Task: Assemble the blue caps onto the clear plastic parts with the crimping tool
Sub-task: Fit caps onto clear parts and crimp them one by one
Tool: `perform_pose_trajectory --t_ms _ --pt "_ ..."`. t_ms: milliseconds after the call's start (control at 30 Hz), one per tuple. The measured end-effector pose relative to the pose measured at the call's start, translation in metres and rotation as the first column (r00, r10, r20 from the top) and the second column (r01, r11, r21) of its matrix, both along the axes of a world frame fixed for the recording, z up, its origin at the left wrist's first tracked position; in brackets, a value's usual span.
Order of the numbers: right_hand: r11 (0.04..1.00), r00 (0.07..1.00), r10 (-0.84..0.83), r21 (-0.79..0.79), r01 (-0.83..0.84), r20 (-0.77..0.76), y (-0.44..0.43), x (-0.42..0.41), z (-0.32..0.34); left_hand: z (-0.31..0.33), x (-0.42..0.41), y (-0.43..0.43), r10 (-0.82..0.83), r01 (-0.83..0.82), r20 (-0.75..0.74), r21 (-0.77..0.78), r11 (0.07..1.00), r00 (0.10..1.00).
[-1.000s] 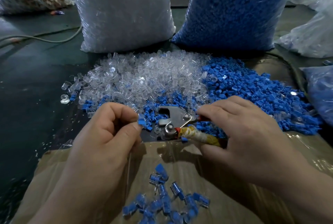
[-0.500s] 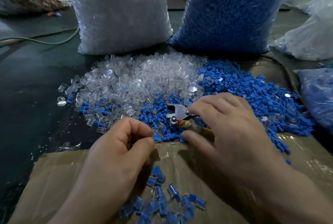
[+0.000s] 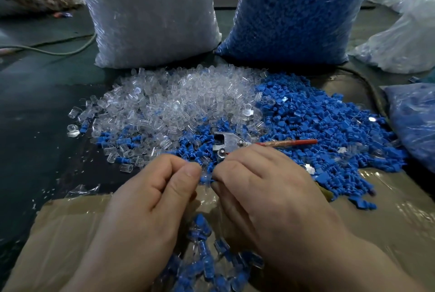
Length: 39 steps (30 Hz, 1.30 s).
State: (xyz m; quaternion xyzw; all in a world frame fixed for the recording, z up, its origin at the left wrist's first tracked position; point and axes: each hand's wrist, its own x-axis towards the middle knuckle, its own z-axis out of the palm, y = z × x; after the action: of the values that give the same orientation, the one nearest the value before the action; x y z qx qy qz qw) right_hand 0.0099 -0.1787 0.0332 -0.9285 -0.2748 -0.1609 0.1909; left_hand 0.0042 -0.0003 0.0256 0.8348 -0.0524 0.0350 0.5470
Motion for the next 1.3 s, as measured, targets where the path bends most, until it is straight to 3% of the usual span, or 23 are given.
perform_pose_trajectory --t_ms 133,200,267,300,333,367,400,467,533,567,667,833,1033,1133,1233,1300 --pt "1.0 0.998 0.021 0.005 -0.021 -0.055 0.006 -0.005 0.004 -0.001 0.003 0.005 -0.118 0.114 -0.087 -0.048 0.992 0.989" --pt "0.996 0.975 0.001 0.088 0.019 -0.221 0.007 -0.007 0.008 -0.003 0.003 0.007 -0.15 0.134 -0.106 -0.141 0.981 0.983" --pt "0.915 0.821 0.1 0.377 0.146 -0.562 0.008 -0.01 0.015 -0.004 0.002 0.008 -0.212 0.209 -0.015 -0.128 0.97 0.977" --pt "0.806 0.671 0.219 0.52 0.285 -0.708 0.007 -0.011 0.017 -0.004 0.001 0.008 -0.242 0.245 0.059 -0.064 0.967 0.969" --pt "0.71 0.518 0.334 0.571 0.412 -0.788 0.006 -0.011 0.02 -0.002 0.0 0.008 -0.262 0.263 0.117 0.005 0.965 0.958" --pt "0.679 0.44 0.383 0.57 0.462 -0.812 0.004 -0.011 0.024 0.0 0.0 0.008 -0.264 0.258 0.154 0.059 0.964 0.952" --pt "0.693 0.42 0.377 0.552 0.464 -0.826 0.003 -0.01 0.024 0.002 0.001 0.009 -0.248 0.234 0.175 0.097 0.967 0.953" --pt "0.82 0.553 0.175 0.431 0.376 -0.815 0.0 -0.007 0.021 0.004 0.003 0.013 -0.167 0.14 0.173 0.154 0.978 0.971" --pt "0.943 0.768 -0.078 0.202 0.263 -0.636 -0.001 -0.006 0.016 0.005 0.007 0.018 -0.142 0.098 0.144 0.278 0.956 0.979" --pt "0.97 0.83 -0.147 0.085 0.227 -0.538 -0.002 -0.006 0.013 0.003 0.008 0.019 -0.158 0.108 0.125 0.339 0.935 0.979" --pt "0.981 0.909 -0.194 -0.089 0.173 -0.369 -0.001 -0.006 0.006 0.0 0.007 0.015 -0.259 0.177 0.094 0.512 0.841 0.961" --pt "0.976 0.953 -0.186 -0.155 0.152 -0.239 -0.002 -0.005 -0.005 -0.001 0.008 0.01 -0.412 0.307 0.059 0.573 0.76 0.909" --pt "0.975 0.952 -0.063 -0.223 -0.006 -0.3 -0.006 0.0 -0.006 0.005 0.006 0.01 -0.466 0.361 0.04 0.574 0.735 0.884" --pt "0.976 0.94 -0.015 -0.208 -0.06 -0.341 -0.006 -0.001 -0.004 0.004 0.006 0.014 -0.367 0.28 0.043 0.566 0.775 0.929" --pt "0.982 0.953 -0.085 -0.184 0.032 -0.29 -0.002 0.001 -0.003 -0.004 0.012 0.019 -0.216 0.118 0.103 0.581 0.806 0.971" --pt "0.974 0.963 -0.141 -0.205 0.094 -0.232 0.003 0.004 -0.006 -0.008 0.018 0.018 -0.193 0.1 0.087 0.615 0.782 0.977"
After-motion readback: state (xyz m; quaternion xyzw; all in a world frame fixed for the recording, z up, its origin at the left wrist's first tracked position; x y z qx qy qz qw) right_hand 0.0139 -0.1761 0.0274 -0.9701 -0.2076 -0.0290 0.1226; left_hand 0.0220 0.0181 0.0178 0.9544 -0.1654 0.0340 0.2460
